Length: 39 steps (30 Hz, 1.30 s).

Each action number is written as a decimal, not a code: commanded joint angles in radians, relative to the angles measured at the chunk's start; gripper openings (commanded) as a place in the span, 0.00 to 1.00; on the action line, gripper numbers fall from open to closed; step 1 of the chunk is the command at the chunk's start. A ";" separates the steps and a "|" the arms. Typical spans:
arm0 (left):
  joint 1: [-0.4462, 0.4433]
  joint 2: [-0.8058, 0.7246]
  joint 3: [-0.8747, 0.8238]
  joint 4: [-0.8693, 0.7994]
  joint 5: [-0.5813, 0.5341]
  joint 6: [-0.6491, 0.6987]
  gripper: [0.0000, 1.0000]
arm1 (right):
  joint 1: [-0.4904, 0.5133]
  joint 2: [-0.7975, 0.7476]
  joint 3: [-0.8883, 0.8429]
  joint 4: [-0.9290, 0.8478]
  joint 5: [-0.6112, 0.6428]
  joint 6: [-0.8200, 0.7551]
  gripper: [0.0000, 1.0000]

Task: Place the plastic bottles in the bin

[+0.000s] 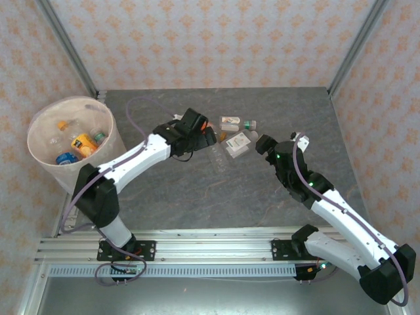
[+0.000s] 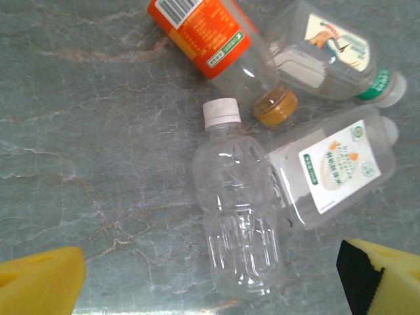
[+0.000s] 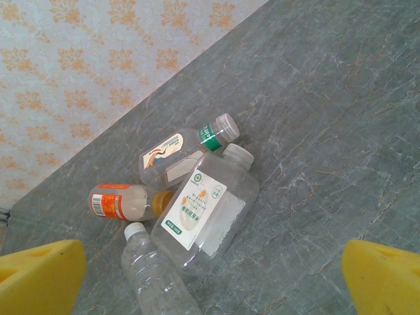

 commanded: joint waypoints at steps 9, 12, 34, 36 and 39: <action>-0.004 0.209 0.092 0.096 0.177 0.005 1.00 | -0.004 0.025 0.016 -0.022 0.019 0.002 1.00; -0.004 0.278 0.110 0.100 0.191 0.012 0.94 | -0.003 0.020 0.019 -0.036 0.024 0.002 1.00; -0.027 0.401 0.109 0.043 0.206 0.126 0.68 | -0.004 0.027 0.016 -0.038 0.019 0.008 1.00; -0.027 0.392 0.107 0.039 0.193 0.130 0.66 | -0.004 0.027 0.014 -0.038 0.019 0.010 1.00; -0.027 0.371 0.102 0.038 0.177 0.142 0.62 | -0.004 0.028 0.016 -0.035 0.018 0.011 1.00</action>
